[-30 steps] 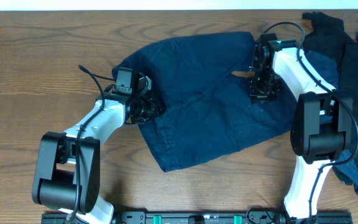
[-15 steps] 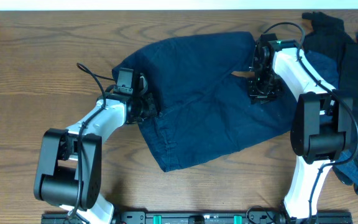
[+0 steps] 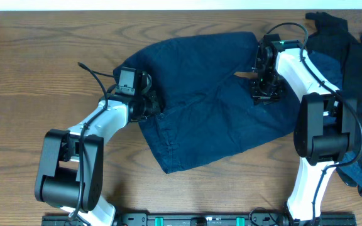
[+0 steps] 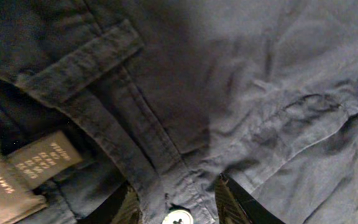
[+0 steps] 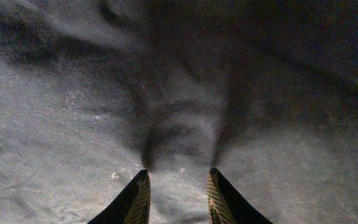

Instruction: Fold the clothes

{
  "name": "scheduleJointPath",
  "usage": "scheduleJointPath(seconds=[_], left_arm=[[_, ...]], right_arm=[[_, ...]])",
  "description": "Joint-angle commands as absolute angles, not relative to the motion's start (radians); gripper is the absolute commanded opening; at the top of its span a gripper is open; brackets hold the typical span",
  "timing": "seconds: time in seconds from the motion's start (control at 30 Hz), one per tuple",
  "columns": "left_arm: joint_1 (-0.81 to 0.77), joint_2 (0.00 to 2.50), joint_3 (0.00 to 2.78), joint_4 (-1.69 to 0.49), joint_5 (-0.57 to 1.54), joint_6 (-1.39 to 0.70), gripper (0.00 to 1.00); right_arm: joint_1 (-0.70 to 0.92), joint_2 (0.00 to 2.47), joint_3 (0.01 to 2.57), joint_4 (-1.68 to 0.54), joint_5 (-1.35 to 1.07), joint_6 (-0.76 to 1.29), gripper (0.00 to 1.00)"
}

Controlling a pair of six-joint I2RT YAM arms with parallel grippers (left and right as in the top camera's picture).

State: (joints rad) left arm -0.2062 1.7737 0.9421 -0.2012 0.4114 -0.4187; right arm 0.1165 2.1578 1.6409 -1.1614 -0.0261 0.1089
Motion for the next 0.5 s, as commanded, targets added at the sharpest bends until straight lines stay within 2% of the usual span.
scheduleJointPath(seconds=[0.0,0.03,0.07,0.13,0.3,0.47], left_arm=[[-0.225,1.804,0.937,-0.200,0.416,-0.409,0.39],[-0.227,1.809,0.937,-0.201,0.410,-0.410,0.39],[-0.227,1.812,0.937,-0.201,0.410,-0.409,0.33],[-0.226,1.813,0.937,-0.204,0.410,-0.409,0.06],[-0.208,1.763,0.950,-0.324,0.411,-0.400,0.06],[-0.138,1.594,1.020,-0.645,0.435,-0.396,0.06]], right_arm=[[0.125,2.138,1.638,-1.162,-0.023,0.099,0.30],[0.125,2.138,1.638,-1.163,-0.023,0.099,0.29],[0.125,2.138,1.638,-1.163,-0.023,0.099,0.29],[0.125,2.138,1.638,-1.163,-0.023,0.099,0.30],[0.125,2.138,1.638,-1.163,-0.023,0.099,0.29],[0.125,2.138,1.638,-1.166,-0.006,0.100,0.31]])
